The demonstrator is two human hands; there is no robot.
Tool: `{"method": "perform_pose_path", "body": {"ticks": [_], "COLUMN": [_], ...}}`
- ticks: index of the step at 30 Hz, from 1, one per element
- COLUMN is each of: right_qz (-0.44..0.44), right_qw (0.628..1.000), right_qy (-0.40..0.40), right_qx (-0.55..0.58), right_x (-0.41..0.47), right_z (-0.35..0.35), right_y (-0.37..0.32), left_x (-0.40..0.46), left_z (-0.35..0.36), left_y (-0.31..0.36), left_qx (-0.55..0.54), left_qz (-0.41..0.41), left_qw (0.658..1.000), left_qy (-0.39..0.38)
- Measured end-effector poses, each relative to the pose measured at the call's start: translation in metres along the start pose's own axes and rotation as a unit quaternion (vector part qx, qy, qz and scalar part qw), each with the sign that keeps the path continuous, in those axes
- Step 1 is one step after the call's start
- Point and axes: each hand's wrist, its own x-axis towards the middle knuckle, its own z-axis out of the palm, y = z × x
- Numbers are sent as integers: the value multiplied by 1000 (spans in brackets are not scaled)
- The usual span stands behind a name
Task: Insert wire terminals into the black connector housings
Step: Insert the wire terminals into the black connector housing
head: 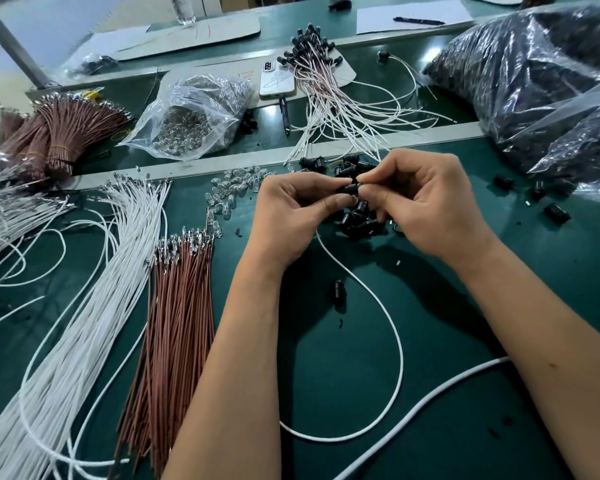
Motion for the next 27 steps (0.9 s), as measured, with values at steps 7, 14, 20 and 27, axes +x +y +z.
{"method": "perform_pose_path", "body": {"ticks": [7,14,20,27], "right_qz": [45,36,-1,15], "right_qw": [999,998,994,996], "right_qy": [5,-48,-49,-29], "right_qx": [7,-5,-94,-89], "right_x": [0,3,2,1], "right_z": [3,-8,-7,-6], "right_y": [1,2,0,-2], "left_x": [1,0,0,1], "left_z": [2,2,2,4], "left_y": [-3,0,1,-2], "left_qx": [67,31,77,75], "left_qz": [23,8,22,40], "left_qw": [997,999,997,996], "left_qy": [14,-3,-3,9]}}
